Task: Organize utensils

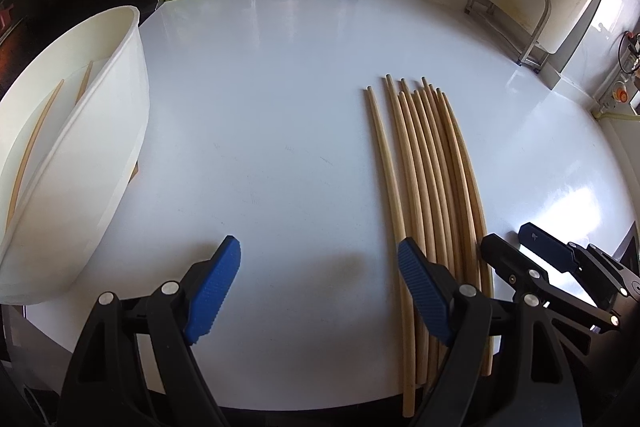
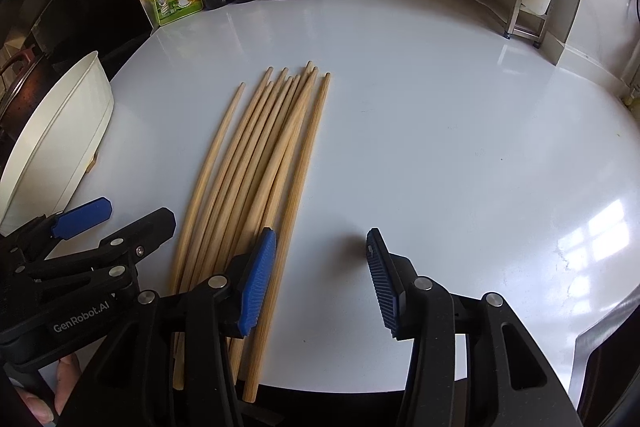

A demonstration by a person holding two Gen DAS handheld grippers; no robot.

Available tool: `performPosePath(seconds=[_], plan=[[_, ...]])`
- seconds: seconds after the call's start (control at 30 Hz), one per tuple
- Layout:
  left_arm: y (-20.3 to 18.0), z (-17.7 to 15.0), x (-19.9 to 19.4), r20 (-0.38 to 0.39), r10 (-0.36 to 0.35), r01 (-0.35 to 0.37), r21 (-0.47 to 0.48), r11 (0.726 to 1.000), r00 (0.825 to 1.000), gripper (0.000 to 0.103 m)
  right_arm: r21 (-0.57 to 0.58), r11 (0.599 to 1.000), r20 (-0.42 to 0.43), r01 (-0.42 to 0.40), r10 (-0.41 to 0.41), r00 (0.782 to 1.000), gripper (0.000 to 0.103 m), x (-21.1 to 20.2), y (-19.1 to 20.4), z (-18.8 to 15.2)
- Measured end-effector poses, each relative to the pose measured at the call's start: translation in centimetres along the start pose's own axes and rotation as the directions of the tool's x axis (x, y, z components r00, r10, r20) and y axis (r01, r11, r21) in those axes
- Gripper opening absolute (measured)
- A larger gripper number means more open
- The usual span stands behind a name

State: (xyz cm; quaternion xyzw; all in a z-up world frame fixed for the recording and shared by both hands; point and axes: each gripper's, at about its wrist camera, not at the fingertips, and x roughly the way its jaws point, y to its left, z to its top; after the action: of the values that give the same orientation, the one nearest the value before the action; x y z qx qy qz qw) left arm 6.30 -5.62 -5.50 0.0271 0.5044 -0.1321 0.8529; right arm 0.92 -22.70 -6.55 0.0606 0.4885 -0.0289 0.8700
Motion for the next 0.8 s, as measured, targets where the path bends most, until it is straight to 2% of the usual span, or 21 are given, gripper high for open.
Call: performPosePath(seconds=[0.43,0.53,0.8], plan=[[-0.9,-0.2,0.4,-0.011,-0.004,0.004,0.013,1.000,1.000,0.080,0.035,0.999,0.010,0.025,-0.025,1.000,0.046,-0.5,-2.3,-0.3],[-0.9,-0.2,0.5,-0.014,0.003,-0.003,0.013,1.000,1.000,0.083,0.050,0.999,0.012,0.017,-0.017,1.000,0.046,-0.6,-2.9,-0.3],[-1.3,-0.2,0.7,-0.005,0.008,-0.008,0.015,1.000,1.000,0.084,0.036,0.999,0.022,0.010,-0.010,1.000,0.046,-0.7,-2.5,-0.3]])
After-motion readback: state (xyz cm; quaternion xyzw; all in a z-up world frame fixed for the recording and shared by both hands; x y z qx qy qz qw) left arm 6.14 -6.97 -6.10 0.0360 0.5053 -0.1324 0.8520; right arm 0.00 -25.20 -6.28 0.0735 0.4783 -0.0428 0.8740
